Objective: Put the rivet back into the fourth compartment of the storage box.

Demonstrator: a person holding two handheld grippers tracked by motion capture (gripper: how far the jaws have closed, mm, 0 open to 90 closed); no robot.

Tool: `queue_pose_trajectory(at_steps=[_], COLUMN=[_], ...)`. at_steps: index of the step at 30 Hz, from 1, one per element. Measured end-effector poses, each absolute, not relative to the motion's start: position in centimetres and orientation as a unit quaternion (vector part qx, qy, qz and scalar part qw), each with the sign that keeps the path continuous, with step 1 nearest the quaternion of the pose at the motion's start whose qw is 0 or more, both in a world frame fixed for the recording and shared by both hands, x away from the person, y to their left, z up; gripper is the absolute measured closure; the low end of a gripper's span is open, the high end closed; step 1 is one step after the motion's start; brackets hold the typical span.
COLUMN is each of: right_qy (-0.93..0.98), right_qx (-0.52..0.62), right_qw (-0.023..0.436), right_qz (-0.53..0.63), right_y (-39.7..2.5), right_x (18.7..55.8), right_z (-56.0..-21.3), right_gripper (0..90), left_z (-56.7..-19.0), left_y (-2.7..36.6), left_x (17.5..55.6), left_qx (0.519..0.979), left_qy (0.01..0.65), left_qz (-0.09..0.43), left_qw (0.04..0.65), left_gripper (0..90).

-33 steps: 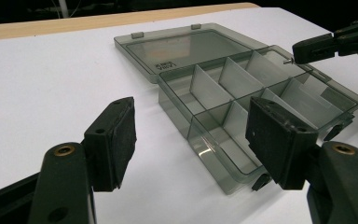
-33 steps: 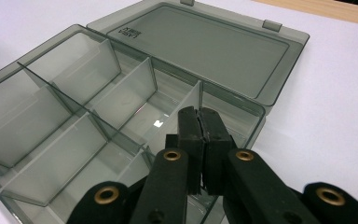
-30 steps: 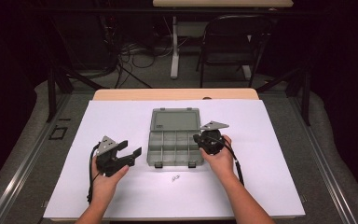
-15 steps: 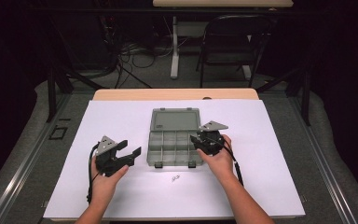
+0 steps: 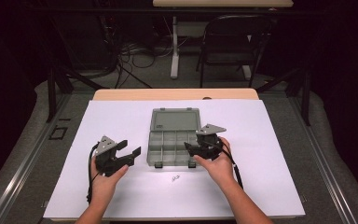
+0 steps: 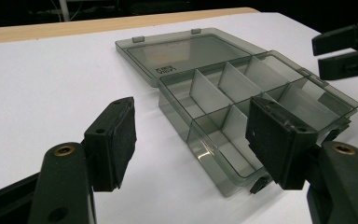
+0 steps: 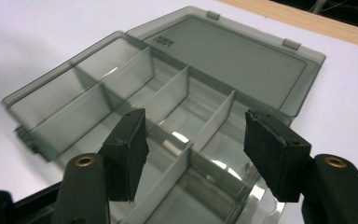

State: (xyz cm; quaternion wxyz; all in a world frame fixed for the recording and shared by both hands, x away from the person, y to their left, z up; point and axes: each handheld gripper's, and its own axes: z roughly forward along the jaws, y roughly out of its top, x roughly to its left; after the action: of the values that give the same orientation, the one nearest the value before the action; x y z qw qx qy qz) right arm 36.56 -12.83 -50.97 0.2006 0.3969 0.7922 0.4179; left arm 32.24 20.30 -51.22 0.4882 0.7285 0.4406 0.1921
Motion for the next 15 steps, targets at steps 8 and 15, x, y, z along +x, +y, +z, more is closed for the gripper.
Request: queue_pose_trajectory(at_steps=[8,15], right_qy=[0.806,0.805], right_qx=[0.364,0.346], right_qw=[0.207,0.216], right_qz=[0.417,0.431], right_y=[-12.5,-12.7], right_x=[33.9,31.2], right_z=[-50.8,-51.1], right_gripper=[38.8,41.2], left_z=[-51.2,-51.1], left_y=[20.3,20.3], left_x=[32.2,32.2], left_qx=[0.728,0.729], left_qy=[0.44,0.439], left_qz=[0.194,0.195], left_qw=[0.489,0.488], left_gripper=[33.4,33.4])
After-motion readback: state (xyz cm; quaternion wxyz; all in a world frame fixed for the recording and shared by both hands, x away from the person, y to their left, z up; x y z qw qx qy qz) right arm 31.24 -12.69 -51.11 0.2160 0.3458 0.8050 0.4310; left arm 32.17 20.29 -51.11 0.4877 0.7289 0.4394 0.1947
